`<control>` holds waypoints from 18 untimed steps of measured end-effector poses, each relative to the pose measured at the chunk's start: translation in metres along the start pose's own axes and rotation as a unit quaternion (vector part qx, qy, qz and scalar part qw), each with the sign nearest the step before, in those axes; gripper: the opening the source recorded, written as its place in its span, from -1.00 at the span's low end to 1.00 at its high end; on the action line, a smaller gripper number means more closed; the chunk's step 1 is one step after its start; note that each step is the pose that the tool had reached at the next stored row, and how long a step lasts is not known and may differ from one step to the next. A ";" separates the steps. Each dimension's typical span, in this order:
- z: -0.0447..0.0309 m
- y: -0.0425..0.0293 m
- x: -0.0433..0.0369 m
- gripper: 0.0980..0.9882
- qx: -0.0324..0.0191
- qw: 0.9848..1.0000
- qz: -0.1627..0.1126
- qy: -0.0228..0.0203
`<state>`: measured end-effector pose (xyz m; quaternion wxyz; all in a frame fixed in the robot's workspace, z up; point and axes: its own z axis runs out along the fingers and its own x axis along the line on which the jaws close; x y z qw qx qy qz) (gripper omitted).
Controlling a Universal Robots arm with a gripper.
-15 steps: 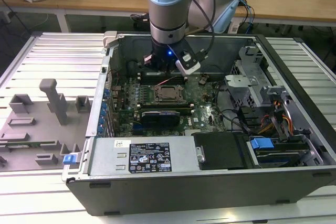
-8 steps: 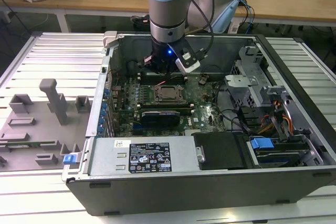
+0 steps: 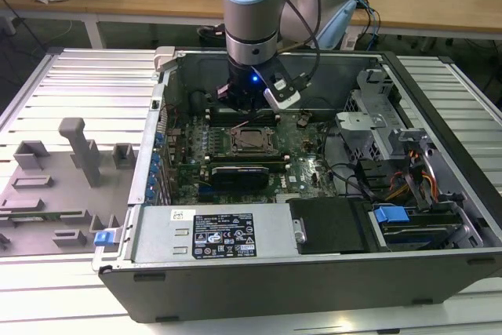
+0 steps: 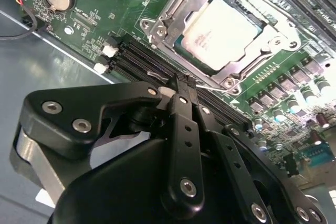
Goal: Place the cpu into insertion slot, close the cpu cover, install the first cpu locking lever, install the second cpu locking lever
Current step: 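Install the first cpu locking lever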
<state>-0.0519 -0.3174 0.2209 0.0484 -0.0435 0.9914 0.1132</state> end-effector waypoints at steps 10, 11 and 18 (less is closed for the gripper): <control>0.0031 0.0045 -0.0062 -0.98 0.011 1.000 0.021 -0.004; 0.0040 0.0071 -0.0067 -0.98 0.013 1.000 0.023 -0.004; 0.0048 0.0081 -0.0069 -0.98 0.016 0.999 0.030 -0.005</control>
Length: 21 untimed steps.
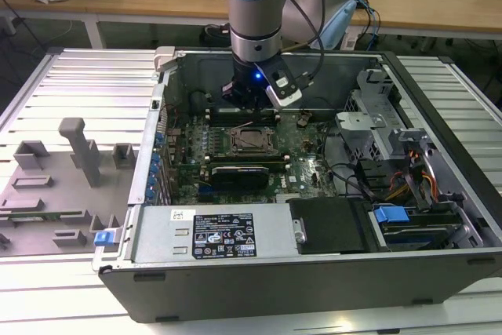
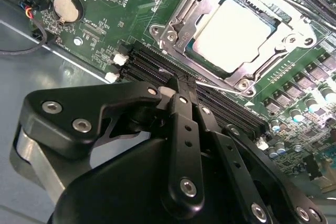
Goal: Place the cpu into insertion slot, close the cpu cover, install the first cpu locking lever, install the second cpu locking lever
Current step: 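Install the first cpu locking lever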
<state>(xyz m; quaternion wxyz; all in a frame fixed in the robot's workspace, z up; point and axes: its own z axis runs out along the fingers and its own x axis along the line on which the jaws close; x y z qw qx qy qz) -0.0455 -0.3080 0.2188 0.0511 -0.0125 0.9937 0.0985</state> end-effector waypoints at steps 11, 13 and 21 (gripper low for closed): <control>0.0051 0.0067 0.0009 -0.98 0.017 1.000 0.004 -0.011; 0.0060 0.0066 0.0010 -0.98 0.019 1.000 0.008 -0.014; 0.0108 0.0064 0.0026 -0.98 0.025 0.998 0.052 -0.023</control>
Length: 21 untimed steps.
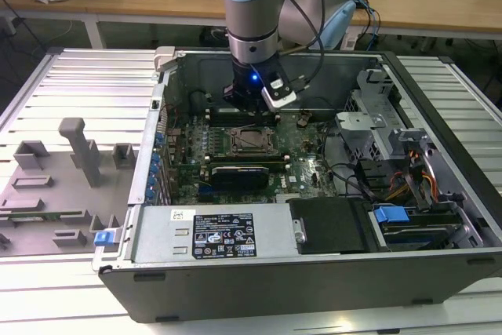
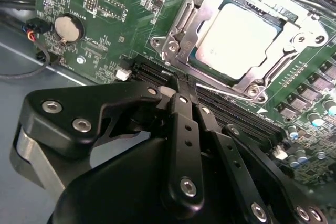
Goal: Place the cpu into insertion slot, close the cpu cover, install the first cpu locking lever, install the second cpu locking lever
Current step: 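Install the first cpu locking lever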
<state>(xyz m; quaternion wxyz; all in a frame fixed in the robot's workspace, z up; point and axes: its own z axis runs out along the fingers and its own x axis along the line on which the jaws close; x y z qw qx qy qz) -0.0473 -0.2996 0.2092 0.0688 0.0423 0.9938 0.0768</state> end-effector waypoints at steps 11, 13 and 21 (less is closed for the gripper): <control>0.0025 0.0050 0.0031 -0.98 0.004 1.000 0.029 -0.006; 0.0030 0.0051 0.0032 -0.98 0.005 0.999 0.038 -0.007; 0.0047 0.0075 0.0052 -0.98 0.008 0.998 0.062 -0.011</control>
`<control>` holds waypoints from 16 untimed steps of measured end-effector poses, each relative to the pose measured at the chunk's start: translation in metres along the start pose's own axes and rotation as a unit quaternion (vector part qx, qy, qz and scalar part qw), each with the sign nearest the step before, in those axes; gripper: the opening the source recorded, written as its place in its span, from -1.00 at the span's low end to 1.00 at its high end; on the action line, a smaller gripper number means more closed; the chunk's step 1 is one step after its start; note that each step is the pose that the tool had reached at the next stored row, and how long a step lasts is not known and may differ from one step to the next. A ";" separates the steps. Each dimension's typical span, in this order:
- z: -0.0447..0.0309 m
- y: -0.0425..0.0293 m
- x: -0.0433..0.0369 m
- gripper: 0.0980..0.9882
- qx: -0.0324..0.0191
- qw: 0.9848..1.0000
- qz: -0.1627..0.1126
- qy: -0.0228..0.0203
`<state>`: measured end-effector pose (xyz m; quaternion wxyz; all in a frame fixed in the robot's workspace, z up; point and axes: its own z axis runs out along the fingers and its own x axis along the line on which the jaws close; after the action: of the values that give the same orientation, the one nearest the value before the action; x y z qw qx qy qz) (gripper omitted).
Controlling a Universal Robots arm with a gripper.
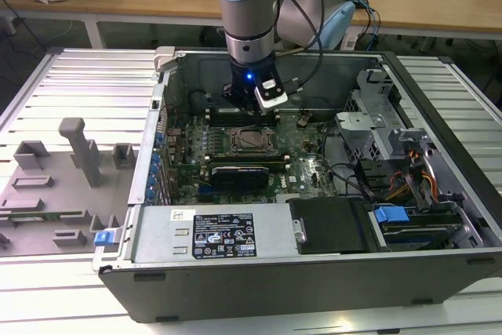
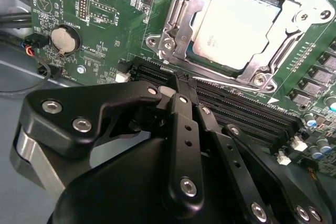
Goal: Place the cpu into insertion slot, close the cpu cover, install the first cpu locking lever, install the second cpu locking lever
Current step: 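Install the first cpu locking lever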
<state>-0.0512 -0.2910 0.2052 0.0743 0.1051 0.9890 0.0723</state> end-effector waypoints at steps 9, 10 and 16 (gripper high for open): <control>0.0026 -0.0002 0.0010 -0.98 0.006 0.999 0.032 -0.005; 0.0029 -0.0003 0.0010 -0.98 0.007 0.999 0.036 -0.006; 0.0054 -0.0006 0.0013 -0.98 0.013 0.998 0.067 -0.012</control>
<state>-0.0517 -0.2906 0.1997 0.0796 0.1730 0.9797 0.0626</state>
